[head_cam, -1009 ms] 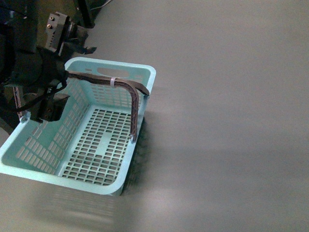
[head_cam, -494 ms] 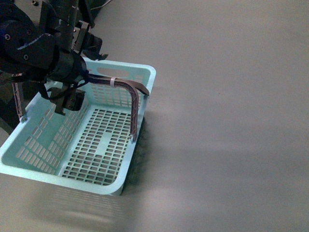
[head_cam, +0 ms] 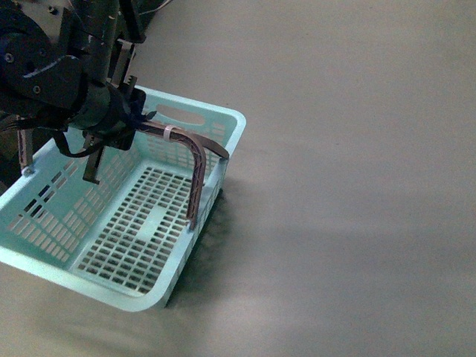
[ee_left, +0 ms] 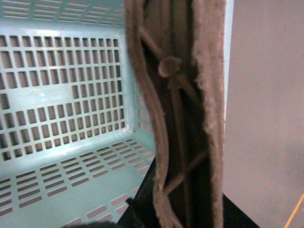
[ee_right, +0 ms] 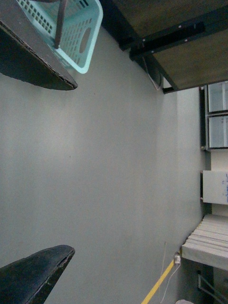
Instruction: Pick lemon and mango into basket
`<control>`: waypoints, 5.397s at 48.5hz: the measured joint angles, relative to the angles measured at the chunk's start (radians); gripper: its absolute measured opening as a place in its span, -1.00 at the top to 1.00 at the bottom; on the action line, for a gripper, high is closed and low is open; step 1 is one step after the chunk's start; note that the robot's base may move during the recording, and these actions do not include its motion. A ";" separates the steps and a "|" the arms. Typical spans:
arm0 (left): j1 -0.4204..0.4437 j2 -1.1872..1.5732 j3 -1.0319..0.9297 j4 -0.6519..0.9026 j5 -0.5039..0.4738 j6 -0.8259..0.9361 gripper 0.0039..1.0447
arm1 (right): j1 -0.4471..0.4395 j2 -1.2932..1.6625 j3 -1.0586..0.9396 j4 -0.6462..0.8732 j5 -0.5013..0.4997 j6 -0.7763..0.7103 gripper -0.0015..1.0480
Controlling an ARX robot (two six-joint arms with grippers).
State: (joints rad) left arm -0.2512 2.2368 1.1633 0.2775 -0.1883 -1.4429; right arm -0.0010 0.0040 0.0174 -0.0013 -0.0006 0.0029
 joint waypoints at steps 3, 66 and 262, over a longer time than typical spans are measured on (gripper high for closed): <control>-0.002 -0.039 -0.041 0.014 0.002 0.002 0.89 | 0.000 0.000 0.000 0.000 0.000 0.000 -0.83; -0.013 -1.255 -0.318 -0.362 0.026 -0.047 0.90 | 0.000 0.000 0.000 0.000 0.000 0.000 -0.83; -0.018 -1.253 -0.317 -0.370 0.023 -0.045 0.91 | 0.001 0.000 0.000 0.000 0.000 0.000 -0.83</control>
State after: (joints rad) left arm -0.2695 0.9840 0.8463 -0.0921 -0.1650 -1.4876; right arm -0.0002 0.0044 0.0174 -0.0010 -0.0002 0.0029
